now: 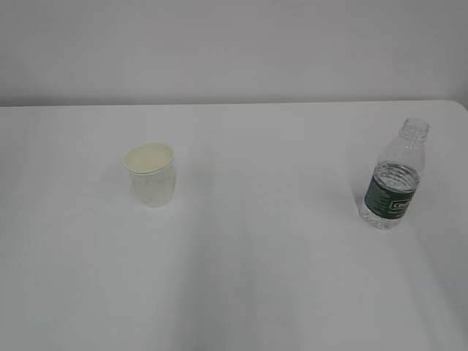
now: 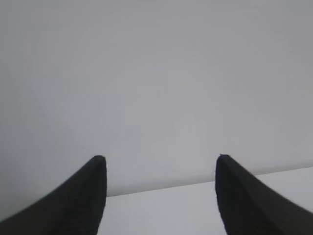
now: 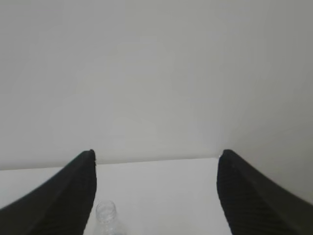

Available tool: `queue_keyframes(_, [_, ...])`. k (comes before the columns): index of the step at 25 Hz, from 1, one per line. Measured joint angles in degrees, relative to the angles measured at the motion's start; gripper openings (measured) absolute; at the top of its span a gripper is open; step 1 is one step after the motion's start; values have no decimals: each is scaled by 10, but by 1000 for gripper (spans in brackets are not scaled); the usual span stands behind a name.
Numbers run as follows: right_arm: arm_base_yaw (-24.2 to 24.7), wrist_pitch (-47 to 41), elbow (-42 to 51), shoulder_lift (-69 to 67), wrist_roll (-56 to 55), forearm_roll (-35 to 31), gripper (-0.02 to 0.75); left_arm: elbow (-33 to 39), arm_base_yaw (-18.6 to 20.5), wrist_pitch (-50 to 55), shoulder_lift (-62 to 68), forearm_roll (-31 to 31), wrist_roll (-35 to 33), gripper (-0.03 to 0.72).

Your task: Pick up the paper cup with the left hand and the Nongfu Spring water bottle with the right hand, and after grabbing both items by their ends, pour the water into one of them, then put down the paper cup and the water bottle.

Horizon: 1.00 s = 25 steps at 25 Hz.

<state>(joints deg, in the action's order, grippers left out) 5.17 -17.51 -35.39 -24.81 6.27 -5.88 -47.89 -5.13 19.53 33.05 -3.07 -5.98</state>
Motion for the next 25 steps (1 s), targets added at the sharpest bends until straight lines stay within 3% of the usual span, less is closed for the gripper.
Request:
queue_keyframes(11, [0,51,0,-4,0,-1,586,8,0,-52,56,-72,0,494])
queue_keyframes(25, [-3,189,99,-75,-8,-54,585,255,-1,-313,65,-90,0,476])
